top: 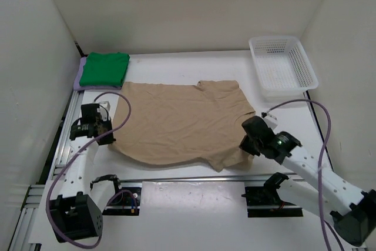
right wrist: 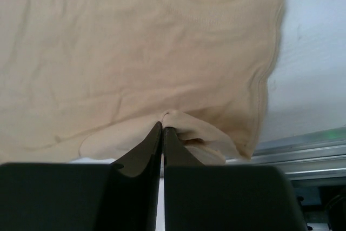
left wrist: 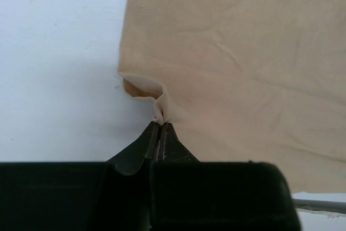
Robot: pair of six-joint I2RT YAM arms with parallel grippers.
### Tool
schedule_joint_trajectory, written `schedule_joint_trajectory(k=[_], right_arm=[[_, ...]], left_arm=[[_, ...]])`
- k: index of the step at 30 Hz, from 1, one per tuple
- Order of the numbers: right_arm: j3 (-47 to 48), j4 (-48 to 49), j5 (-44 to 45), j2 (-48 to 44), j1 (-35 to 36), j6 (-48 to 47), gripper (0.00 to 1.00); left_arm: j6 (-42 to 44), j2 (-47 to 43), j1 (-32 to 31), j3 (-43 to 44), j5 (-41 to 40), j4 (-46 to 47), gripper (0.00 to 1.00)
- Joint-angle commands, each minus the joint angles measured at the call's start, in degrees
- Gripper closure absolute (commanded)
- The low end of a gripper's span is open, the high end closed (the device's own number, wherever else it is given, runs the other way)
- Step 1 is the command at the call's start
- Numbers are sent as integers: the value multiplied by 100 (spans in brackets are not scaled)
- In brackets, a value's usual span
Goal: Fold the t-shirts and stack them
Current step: Fold the flattened tshirt in 1/3 of the way
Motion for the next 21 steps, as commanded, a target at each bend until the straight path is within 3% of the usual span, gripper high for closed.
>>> schedule_joint_trajectory(k=[1, 11, 21], right_arm=[[555, 269, 178, 678, -485, -796, 100], [1338, 1447, -710, 2628, -2014, -2388, 100], [2164, 1624, -992, 4063, -2313, -2986, 100]], left_arm=[[21, 367, 235, 453, 27, 251, 90], [21, 2748, 289, 2211, 345, 585, 90], [21, 3928, 289, 2669, 283, 753, 90]])
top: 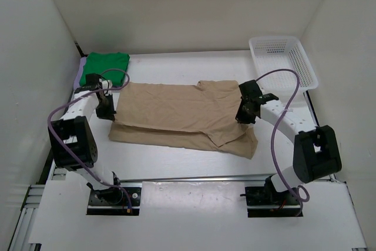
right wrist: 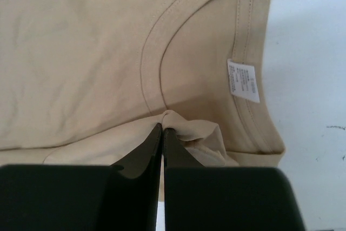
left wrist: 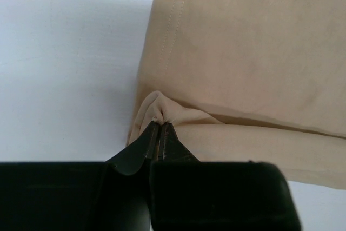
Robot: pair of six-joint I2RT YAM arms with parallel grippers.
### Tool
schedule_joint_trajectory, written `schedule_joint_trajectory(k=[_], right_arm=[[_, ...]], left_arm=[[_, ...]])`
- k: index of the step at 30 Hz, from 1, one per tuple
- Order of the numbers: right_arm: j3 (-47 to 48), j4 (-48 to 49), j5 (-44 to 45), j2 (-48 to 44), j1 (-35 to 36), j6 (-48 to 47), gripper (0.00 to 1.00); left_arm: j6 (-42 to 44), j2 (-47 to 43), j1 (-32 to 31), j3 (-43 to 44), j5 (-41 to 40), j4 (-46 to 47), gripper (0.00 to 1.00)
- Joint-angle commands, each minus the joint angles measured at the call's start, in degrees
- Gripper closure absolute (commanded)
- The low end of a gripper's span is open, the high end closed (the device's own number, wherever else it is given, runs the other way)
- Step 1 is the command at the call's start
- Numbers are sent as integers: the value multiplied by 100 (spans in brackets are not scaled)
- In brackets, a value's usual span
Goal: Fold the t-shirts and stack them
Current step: Fold the flattened tshirt in 1/3 of the way
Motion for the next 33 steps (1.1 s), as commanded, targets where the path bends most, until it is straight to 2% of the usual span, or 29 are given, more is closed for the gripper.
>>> schedule_joint_trajectory(k=[1, 10, 12, 13, 14, 16, 17, 19, 21, 22, 25, 27, 29, 30, 33], right_arm=[[337, 89, -68, 231, -133, -309, 100], [654, 142, -243, 890, -238, -423, 100], [707, 90, -243, 978, -238, -423, 89], [786, 89, -243, 1058, -299, -423, 83], [839, 89, -243, 1058, -300, -423, 70], [1083, 29, -165, 1120, -352, -546, 53], [1207, -24, -164, 1181, -352, -546, 43], [1593, -314, -76, 1181, -405, -757, 40], [1657, -629, -24, 937, -405, -818, 35], [1657, -710, -24, 805, -405, -819, 34], [999, -1044, -401, 225, -467, -468, 30], [236, -1106, -611, -302, -519, -196, 27], [-492, -1106, -726, -854, -519, -72, 27], [-706, -1028, -727, -1023, -519, 42, 24], [-1409, -825, -1060, -1359, -634, 43, 23]], left_arm=[[21, 119, 46, 394, 43, 141, 90], [21, 532, 46, 545, -282, 246, 90], [21, 603, 46, 545, -431, 246, 88], [21, 682, 46, 597, -484, 246, 81], [21, 682, 46, 649, -537, 246, 76], [21, 831, 46, 824, -704, 246, 62], [21, 832, 116, 922, -705, 246, 46], [21, 893, 282, 1106, -775, 246, 30], [21, 736, 432, 1335, -775, 151, 4], [21, 631, 511, 1336, -697, 98, 0], [21, 95, 854, 1117, -625, 27, 0], [21, -266, 934, 722, -564, 27, 0], [21, -398, 934, 345, -512, 27, 0], [21, -399, 934, 229, -511, 27, 0], [21, -206, 934, -166, -99, -26, 0]])
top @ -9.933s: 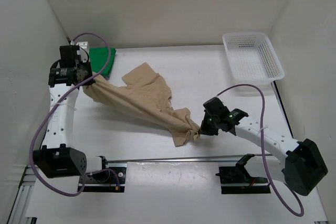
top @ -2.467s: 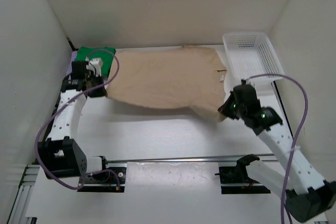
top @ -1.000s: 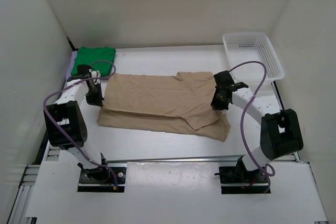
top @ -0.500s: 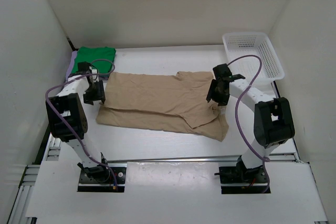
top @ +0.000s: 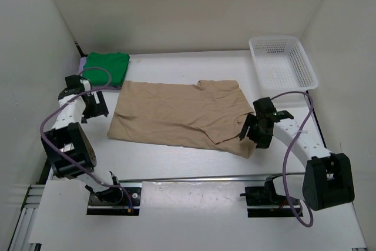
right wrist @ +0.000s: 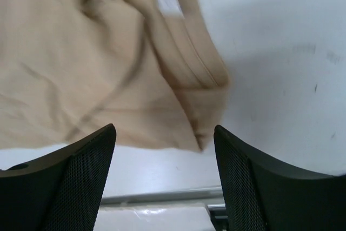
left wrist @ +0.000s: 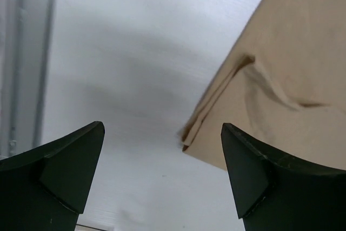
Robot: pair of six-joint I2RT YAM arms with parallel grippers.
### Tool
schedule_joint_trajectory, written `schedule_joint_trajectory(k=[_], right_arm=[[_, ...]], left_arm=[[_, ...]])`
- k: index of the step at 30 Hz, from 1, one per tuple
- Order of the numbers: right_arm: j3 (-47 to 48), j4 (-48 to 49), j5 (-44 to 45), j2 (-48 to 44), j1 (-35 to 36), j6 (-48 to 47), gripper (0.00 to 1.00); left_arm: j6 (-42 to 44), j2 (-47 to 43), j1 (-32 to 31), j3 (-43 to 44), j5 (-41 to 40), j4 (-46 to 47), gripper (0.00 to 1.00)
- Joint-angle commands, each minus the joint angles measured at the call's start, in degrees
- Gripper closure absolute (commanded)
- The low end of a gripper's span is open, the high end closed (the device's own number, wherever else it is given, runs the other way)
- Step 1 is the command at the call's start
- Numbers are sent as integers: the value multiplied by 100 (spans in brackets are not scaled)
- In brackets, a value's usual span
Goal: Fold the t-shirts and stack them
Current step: Fold the flattened tshirt in 1/3 of the way
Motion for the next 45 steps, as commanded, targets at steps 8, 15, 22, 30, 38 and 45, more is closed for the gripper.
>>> schedule_joint_trajectory(k=[8, 15, 22, 30, 38, 45], right_arm=[[-1180, 909, -1352, 280, -199, 342, 23], [-1462, 840, -1098, 361, -655, 562, 86], [-1076, -452, -553, -62, -990, 413, 99], [-1743, -1042, -790, -922, -938, 1334, 98], [-1350, -1419, -299, -1600, -762, 1390, 15], [186, -1859, 220, -1302, -323, 731, 10]], left_arm=[[-1, 1139, -98, -373, 642, -118, 8], [-1, 1395, -98, -320, 923, -118, 90], [-1, 457, 50, -793, 300, -389, 90], [-1, -986, 51, -2076, -271, -1154, 61], [-1, -2767, 900, -1464, 1051, -682, 0], [-1, -1835, 757, -674, 2702, -163, 0]])
